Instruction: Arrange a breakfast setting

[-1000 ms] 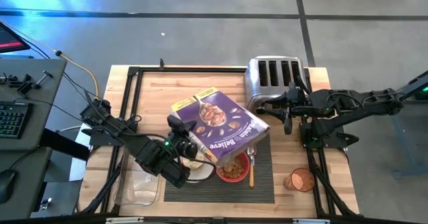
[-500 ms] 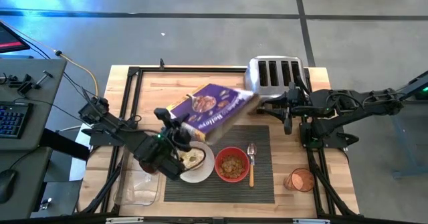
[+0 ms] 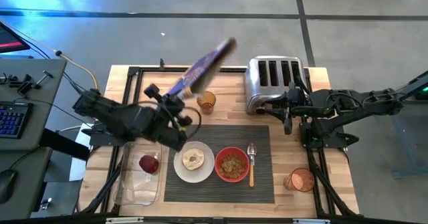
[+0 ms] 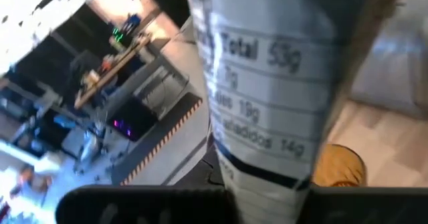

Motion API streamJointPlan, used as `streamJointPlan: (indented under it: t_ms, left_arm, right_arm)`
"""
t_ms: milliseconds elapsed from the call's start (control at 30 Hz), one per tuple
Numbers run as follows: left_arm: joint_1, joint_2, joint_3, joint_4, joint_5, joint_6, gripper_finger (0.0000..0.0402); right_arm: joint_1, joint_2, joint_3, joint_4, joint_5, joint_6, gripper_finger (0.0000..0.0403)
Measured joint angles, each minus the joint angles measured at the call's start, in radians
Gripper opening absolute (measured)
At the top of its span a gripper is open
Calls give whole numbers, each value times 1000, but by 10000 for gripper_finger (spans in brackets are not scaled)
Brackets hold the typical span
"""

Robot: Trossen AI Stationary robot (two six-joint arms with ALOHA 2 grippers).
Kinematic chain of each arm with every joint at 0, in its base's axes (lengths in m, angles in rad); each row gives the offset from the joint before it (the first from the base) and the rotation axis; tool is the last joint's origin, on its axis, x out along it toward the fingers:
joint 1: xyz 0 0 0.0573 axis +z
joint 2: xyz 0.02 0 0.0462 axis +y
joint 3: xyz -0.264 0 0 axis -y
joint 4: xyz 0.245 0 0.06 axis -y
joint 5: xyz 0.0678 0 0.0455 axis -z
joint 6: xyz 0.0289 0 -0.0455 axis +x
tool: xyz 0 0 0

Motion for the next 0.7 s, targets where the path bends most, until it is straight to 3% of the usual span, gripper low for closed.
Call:
streamJointPlan:
  t_ms: [267, 700]
  left_arm:
    - [139, -56, 0, 0, 10, -51, 0]
    - [381, -77, 0, 0, 118, -124, 0]
  right_arm:
    - [0, 0, 0, 0, 0, 0, 154]
    - [0, 0, 0, 0, 0, 0, 154]
